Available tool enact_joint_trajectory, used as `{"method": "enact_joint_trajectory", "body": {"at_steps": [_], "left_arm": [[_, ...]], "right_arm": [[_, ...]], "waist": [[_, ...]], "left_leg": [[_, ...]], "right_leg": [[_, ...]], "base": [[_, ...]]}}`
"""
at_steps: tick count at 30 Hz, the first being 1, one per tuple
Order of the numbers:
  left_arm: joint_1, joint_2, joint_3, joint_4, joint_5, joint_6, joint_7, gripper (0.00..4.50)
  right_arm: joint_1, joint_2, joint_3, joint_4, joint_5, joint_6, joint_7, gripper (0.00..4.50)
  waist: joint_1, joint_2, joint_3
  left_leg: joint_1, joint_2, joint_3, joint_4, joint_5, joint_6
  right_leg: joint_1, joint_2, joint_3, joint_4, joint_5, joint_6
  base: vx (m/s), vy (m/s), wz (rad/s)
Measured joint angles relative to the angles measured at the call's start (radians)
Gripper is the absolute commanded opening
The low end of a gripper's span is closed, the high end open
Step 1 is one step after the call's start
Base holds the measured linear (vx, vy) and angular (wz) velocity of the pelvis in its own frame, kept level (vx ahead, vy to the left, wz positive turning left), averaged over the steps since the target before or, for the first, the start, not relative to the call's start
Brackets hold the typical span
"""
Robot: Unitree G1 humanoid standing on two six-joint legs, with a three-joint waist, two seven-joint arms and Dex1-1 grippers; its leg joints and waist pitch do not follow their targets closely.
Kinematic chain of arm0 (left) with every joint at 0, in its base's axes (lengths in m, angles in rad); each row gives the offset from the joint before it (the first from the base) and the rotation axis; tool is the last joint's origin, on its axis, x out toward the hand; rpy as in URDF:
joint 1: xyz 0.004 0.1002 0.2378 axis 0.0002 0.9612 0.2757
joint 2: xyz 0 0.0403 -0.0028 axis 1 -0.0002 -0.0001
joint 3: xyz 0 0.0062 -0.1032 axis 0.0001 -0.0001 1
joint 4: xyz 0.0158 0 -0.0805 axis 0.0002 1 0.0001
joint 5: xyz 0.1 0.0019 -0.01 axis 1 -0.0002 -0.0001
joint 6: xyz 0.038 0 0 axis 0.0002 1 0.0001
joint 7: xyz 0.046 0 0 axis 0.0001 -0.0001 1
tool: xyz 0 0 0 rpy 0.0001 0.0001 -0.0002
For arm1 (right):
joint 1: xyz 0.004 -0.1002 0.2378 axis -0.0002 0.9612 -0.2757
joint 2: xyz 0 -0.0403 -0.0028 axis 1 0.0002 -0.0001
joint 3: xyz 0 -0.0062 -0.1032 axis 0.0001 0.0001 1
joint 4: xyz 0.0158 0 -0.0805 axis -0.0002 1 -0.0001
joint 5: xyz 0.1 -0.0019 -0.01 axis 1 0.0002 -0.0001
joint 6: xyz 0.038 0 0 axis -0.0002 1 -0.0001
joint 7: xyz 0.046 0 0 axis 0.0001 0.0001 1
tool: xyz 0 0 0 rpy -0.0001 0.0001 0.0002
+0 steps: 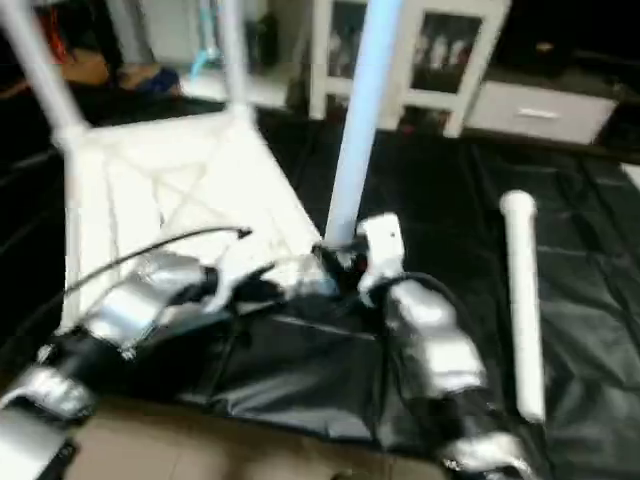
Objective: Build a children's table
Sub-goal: Rotate leg to tighten
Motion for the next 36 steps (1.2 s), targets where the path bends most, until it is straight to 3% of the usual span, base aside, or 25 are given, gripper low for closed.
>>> {"method": "enact_joint_trajectory", "body": {"at_steps": [3, 6, 17, 18, 24, 27, 32, 34, 36], "left_arm": [[0.028, 0.044, -0.013, -0.065, -0.029, 0.005, -0.091, 0.00], [0.039, 0.067, -0.018, -0.095, -0.045, 0.005, -0.136, 0.00], [0.073, 0.100, -0.027, -0.160, -0.077, 0.039, -0.201, 0.00], [0.073, 0.102, -0.027, -0.160, -0.078, 0.040, -0.205, 0.00], [0.075, 0.109, -0.032, -0.168, -0.081, 0.047, -0.209, 0.00], [0.075, 0.110, -0.028, -0.170, -0.075, 0.051, -0.202, 0.00], [0.066, 0.088, -0.014, -0.131, -0.037, 0.063, -0.132, 0.00], [0.043, 0.063, -0.012, -0.097, -0.020, 0.078, -0.081, 0.00], [0.002, -0.006, 0.004, -0.026, 0.014, 0.110, 0.037, 0.00]], "right_arm": [[0.041, -0.112, 0.035, -0.071, 0.021, 0.012, 0.194, 3.03], [0.057, -0.177, 0.036, -0.099, 0.048, 0.027, 0.316, 3.03], [0.048, -0.222, 0.047, -0.093, 0.079, 0.032, 0.489, 3.03], [0.048, -0.221, 0.047, -0.092, 0.080, 0.032, 0.497, 2.77], [0.042, -0.220, 0.053, -0.087, 0.083, 0.044, 0.532, 2.28], [0.026, -0.207, 0.054, -0.068, 0.067, 0.037, 0.518, 2.18], [-0.007, -0.150, 0.064, -0.010, 0.010, 0.024, 0.382, 2.04], [-0.029, -0.110, 0.054, 0.013, -0.005, 0.061, 0.275, 2.01], [-0.062, -0.006, 0.009, 0.060, -0.032, 0.116, 0.039, 1.99]], "waist": [[0.028, 0.002, 0.000], [0.038, 0.002, 0.000], [0.038, 0.000, 0.001], [0.038, 0.000, 0.001], [0.037, -0.001, 0.001], [0.034, -0.002, 0.000], [0.015, -0.008, -0.003], [0.003, -0.013, -0.006], [-0.010, -0.018, -0.008]], "left_leg": [[-0.002, 0.000, 0.000, -0.001, 0.001, 0.004], [-0.002, 0.000, 0.003, -0.002, 0.000, 0.006], [0.000, 0.000, 0.013, 0.005, -0.002, -0.002], [0.001, 0.000, 0.013, 0.006, -0.002, -0.002], [0.000, 0.000, 0.014, 0.007, -0.002, -0.002], [0.000, 0.000, 0.014, 0.008, -0.001, -0.002], [0.000, 0.000, 0.014, 0.009, -0.002, -0.002], [0.000, 0.000, 0.013, 0.009, -0.002, -0.003], [0.003, -0.001, 0.011, 0.009, 0.001, -0.006]], "right_leg": [[-0.006, 0.003, 0.012, 0.011, -0.013, -0.003], [-0.007, 0.003, 0.016, 0.012, -0.016, -0.004], [-0.006, 0.001, 0.027, 0.023, -0.016, -0.004], [-0.006, 0.001, 0.028, 0.025, -0.016, -0.003], [-0.006, 0.002, 0.029, 0.026, -0.016, -0.003], [-0.006, 0.002, 0.029, 0.026, -0.016, -0.003], [-0.005, 0.002, 0.030, 0.026, -0.016, -0.003], [-0.005, 0.003, 0.031, 0.026, -0.018, 0.000], [-0.004, 0.004, 0.031, 0.026, -0.021, 0.004]], "base": [[0.082, -0.028, 0.06], [0.043, -0.008, 0.04], [0.000, 0.000, 0.00], [0.000, 0.000, 0.00], [0.000, 0.000, 0.00], [0.000, 0.000, 0.00], [0.000, 0.000, 0.00], [0.000, 0.000, 0.00], [0.000, 0.000, 0.00]]}}
